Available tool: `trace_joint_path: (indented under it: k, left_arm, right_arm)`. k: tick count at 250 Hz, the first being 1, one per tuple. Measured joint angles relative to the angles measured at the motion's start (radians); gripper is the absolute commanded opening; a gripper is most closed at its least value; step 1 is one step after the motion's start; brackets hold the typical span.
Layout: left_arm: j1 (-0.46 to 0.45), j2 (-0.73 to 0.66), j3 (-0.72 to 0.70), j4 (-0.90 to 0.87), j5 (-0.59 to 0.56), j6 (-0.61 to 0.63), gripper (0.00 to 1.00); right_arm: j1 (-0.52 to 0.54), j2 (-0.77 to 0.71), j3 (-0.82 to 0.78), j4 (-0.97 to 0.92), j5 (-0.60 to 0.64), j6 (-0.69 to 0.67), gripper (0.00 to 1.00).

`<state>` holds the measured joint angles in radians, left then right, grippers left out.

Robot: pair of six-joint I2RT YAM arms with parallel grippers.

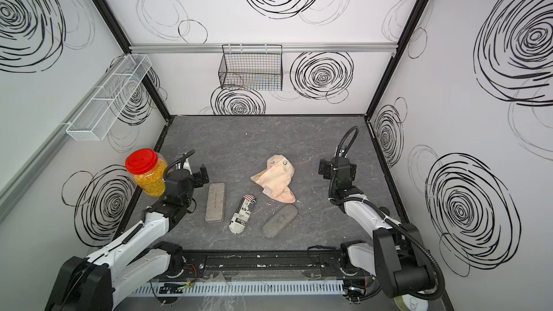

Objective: Wipe the eyeglass case
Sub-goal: Reset both arms

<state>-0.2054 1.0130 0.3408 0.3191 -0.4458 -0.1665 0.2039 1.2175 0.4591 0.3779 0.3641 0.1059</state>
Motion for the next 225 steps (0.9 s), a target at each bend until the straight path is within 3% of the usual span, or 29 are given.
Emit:
trace_joint_path:
  k: [53,126,153,225]
  left_arm:
    - [0.047,0.131,-0.104,0.290,0.000,0.039,0.99]
    - [0.062,0.303,-0.121,0.644,0.082,0.138,0.99]
    - [0.099,0.415,-0.144,0.811,0.120,0.143,0.99]
    - [0.122,0.457,-0.121,0.817,0.163,0.142,0.99]
  right_arm:
    - [-0.102,0.077,-0.116,0.254,0.018,-0.043,1.00]
    - [-0.165,0.231,-0.180,0.512,-0.089,-0.040,1.00]
    - [-0.183,0.245,-0.180,0.529,-0.147,-0.041,1.00]
    - [-0.207,0.249,-0.159,0.531,-0.237,-0.043,1.00]
